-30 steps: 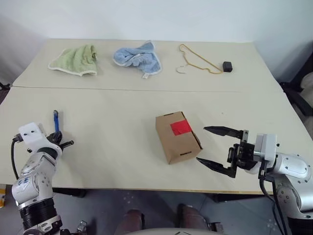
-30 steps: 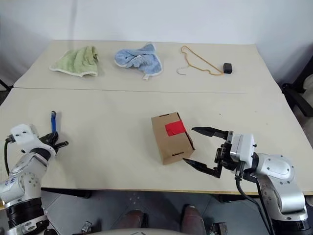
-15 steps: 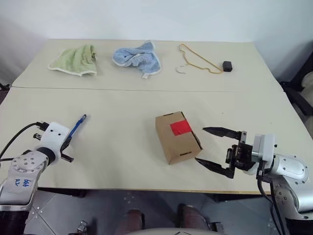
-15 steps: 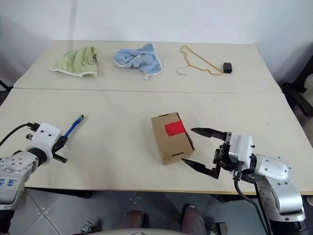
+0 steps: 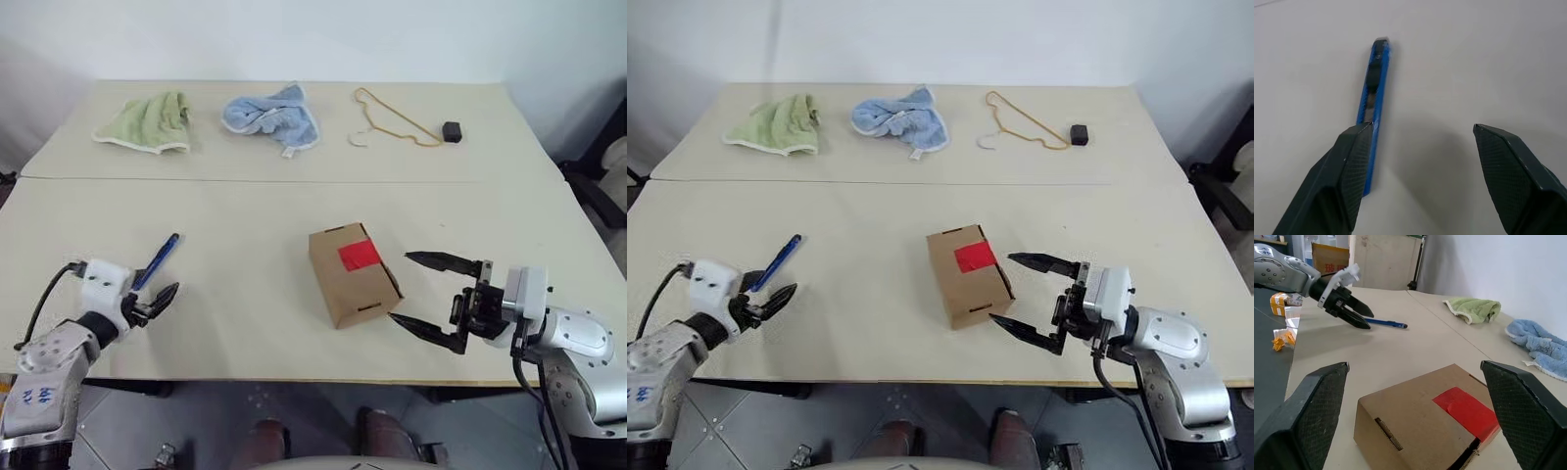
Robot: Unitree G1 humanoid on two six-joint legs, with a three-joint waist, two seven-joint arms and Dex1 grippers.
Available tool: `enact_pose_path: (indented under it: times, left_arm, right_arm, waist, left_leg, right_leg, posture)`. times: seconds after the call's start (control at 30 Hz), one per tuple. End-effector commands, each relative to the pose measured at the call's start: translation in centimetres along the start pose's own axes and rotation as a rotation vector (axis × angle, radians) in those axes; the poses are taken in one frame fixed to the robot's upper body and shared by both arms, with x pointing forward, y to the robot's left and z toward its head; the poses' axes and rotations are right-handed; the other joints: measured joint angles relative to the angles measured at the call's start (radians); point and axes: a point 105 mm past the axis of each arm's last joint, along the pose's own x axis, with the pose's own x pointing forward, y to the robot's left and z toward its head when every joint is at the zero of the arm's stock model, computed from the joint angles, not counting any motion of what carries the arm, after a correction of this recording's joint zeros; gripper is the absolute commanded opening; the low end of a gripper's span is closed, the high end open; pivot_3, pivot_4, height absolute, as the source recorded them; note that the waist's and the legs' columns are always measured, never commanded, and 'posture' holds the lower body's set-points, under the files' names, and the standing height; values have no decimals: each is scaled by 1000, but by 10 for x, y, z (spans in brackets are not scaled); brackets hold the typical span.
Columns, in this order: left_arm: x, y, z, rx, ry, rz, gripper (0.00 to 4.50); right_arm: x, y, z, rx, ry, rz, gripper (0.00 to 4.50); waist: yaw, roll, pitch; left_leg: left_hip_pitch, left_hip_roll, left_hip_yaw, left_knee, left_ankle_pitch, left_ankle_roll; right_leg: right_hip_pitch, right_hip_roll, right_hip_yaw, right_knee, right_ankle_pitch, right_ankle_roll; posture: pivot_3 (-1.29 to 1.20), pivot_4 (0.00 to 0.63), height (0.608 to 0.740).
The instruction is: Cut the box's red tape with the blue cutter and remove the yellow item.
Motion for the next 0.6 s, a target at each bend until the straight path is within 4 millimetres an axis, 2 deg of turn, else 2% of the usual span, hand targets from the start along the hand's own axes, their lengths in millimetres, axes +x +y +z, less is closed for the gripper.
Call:
enact_pose_path:
  times: [0.03,0.13,0.23,0.43,0.6]
  left_arm:
    - [-27,17,15,-64,-122,-40,3461]
    - [-36,25,12,-72,-122,-65,3461]
    - [-34,26,10,-70,-106,-96,3461]
    - [-11,30,-9,-70,-71,-77,3461]
    - [11,28,-16,-39,-33,-66,3461]
  right_arm:
    - [6,4,21,-35,-67,45,4500]
    - [8,2,30,-35,-85,38,4500]
    - [7,0,30,-47,-70,21,4500]
    - [9,-2,32,-55,-76,-1,4500]
    - [11,-2,34,-61,-77,-3,4500]
  waist:
    - [-3,0,0]
    - [-2,0,0]
    - [5,-1,0]
    - [3,-1,0]
    - [-1,-1,0]
  left_leg:
    - [0,0,0,0,0,0]
    - [0,0,0,0,0,0]
    - [0,0,1,0,0,1]
    - [0,-1,0,0,-1,1]
    - [0,0,1,0,-1,1]
  right_leg:
    - [0,0,0,0,0,0]
    - [0,0,0,0,0,0]
    - [1,0,0,0,0,0]
    - [1,0,0,0,0,0]
    - [0,0,0,1,0,0]
  posture:
    - [0,150,740]
    - [0,150,740]
    - [0,150,740]
    - [0,150,740]
    - [0,150,740]
